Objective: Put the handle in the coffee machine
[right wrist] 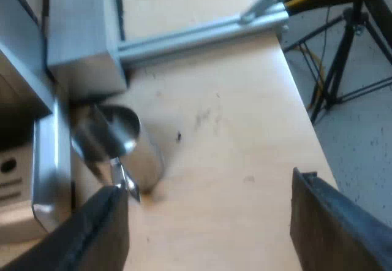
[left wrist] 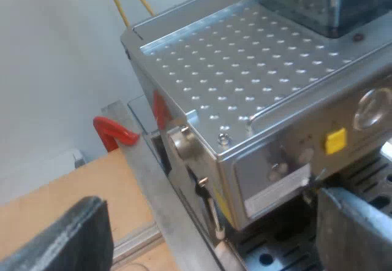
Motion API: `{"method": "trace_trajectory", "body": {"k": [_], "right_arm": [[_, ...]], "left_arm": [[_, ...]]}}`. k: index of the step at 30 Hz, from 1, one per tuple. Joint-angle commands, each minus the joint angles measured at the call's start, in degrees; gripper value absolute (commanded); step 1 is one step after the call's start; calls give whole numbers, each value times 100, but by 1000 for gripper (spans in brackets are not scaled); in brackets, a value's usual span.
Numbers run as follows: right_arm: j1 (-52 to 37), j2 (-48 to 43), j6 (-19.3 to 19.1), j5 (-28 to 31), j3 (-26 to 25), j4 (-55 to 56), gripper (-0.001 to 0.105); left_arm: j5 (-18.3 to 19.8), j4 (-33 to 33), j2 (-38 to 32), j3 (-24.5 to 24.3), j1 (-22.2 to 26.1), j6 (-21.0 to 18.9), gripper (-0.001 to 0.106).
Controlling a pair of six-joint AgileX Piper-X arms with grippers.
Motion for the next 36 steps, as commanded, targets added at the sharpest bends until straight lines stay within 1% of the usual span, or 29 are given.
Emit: {"method": "trace_trajectory", "body": {"k": [1, 4, 5, 7, 8, 9, 10, 12, 14, 15, 16, 18, 19, 21, 22, 24, 25, 26, 28, 29, 31, 33, 36], "right_arm": [[-22, -480, 18, -9, 163, 137, 59], [-22, -1045, 18, -10, 324, 135, 59], [-22, -1269, 18, 46, 369, 135, 59], [-22, -1544, 18, 197, 409, 135, 59], [-22, -1737, 2, 302, 419, 135, 59], [-22, -1884, -50, 360, 416, 135, 59], [-22, -2001, -102, 369, 416, 135, 59], [-22, -2286, -436, 344, 416, 155, 59], [-39, -2260, -723, 337, 290, 475, 59], [-38, -2237, -964, 298, 260, 634, 59], [-38, -2237, -1038, 252, 261, 662, 59], [-38, -2264, -1392, 36, 286, 745, 59], [-38, -2259, -1431, -6, 289, 742, 59], [-38, -2259, -1432, -36, 286, 730, 59], [-38, -2259, -1432, -45, 286, 730, 59], [-38, -2259, -1432, -82, 295, 730, 59], [-38, -2259, -1432, -82, 295, 730, 59], [-38, -2259, -1432, -81, 295, 730, 59], [-38, -2259, -1432, -97, 318, 688, 59], [-38, -2259, -1432, -113, 354, 597, 59], [-38, -2259, -1432, -201, 425, 435, 59], [-38, -2259, -1432, -423, 621, 104, 59], [-38, -2259, -1432, -594, 926, -236, 59]], "left_arm": [[-51, 17, -305, 78, 7, -168, 71], [-51, 17, -730, 316, 7, -352, 71], [-61, 17, -898, 428, 7, -358, 71], [-164, 36, -1220, 624, 7, -357, 71], [-286, 37, -1442, 785, 7, -357, 71], [-455, 66, -1673, 947, 7, -357, 71], [-531, 79, -1786, 1027, 7, -357, 71], [-723, 235, -2202, 1290, 7, -357, 71], [-790, 385, -2504, 1487, 7, -346, 71], [-808, 494, -2739, 1605, 7, -340, 71], [-816, 551, -2855, 1641, 7, -325, 71], [-829, 810, -3306, 1840, 7, -255, 71], [-843, 866, -3381, 1883, 7, -246, 71], [-857, 1207, -3843, 2015, 7, -244, 71], [-857, 1318, -3950, 2049, 7, -244, 71], [-901, 1842, -3949, 2049, 42, -226, 71], [-912, 1903, -3923, 2054, 67, -226, 71], [-1057, 1963, -3921, 2092, 112, -238, 71], [-1097, 1858, -3933, 2156, 144, -357, 71], [-1097, 1694, -3933, 2223, 141, -398, 71], [-1097, 1460, -3933, 2328, 141, -397, 71], [-1097, 1031, -3933, 2514, 141, -397, 71], [-1097, 480, -3933, 2805, 141, -397, 71]]}}
